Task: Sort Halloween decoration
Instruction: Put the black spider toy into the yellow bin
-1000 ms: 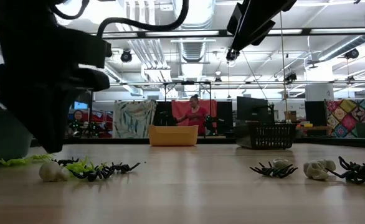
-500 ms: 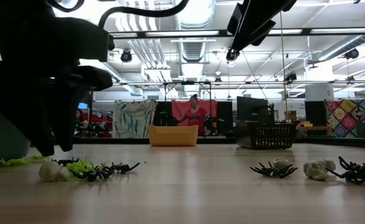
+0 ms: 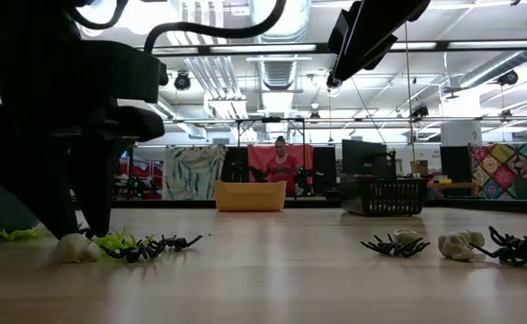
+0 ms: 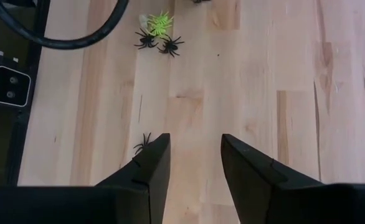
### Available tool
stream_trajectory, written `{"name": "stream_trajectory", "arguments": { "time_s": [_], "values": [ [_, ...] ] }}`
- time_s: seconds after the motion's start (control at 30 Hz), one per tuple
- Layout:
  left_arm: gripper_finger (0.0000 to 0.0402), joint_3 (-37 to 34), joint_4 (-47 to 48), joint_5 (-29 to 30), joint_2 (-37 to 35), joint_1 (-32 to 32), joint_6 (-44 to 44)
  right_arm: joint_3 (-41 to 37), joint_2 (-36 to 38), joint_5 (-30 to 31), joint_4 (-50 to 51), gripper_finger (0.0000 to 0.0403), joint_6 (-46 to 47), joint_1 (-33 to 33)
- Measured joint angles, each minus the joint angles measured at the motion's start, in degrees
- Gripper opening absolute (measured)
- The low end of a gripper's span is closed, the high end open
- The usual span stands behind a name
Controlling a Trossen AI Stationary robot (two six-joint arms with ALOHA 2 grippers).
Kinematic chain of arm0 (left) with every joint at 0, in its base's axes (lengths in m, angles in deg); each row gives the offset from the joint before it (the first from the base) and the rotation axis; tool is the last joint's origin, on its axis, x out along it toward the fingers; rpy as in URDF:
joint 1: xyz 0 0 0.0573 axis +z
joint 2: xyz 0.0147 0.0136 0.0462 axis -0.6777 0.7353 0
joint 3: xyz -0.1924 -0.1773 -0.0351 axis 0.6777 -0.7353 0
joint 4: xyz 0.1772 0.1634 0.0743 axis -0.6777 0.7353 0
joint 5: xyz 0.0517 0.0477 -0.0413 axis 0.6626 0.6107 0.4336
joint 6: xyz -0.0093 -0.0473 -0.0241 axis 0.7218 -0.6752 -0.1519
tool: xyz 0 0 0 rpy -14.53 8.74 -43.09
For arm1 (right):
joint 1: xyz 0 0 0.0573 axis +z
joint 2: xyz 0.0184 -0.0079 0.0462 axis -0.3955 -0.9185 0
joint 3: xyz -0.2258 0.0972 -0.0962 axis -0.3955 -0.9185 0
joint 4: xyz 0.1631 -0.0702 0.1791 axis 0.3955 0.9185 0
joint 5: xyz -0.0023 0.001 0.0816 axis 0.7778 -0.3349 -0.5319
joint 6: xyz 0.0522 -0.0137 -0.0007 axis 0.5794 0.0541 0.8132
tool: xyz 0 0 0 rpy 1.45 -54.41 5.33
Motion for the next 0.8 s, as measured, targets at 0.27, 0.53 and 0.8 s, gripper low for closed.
{"name": "stream_trajectory", "arguments": {
  "time_s": [0.27,0.53,0.8],
  "values": [
    [0.0048,-0.04,-0.12,0.72,0.07,-0.07,0.00,-0.02,-0.09,0.01,-0.21,0.0128,-0.21,0.00],
    [0.0004,-0.35,0.43,2.65,-3.19,0.09,0.25,-0.09,-0.09,0.00,-0.51,0.0133,-0.67,0.00],
    [0.0001,-0.33,0.71,9.47,-11.42,0.18,5.92,-2.76,-0.09,0.22,-15.09,0.0128,-7.43,-0.01]
  ]
}}
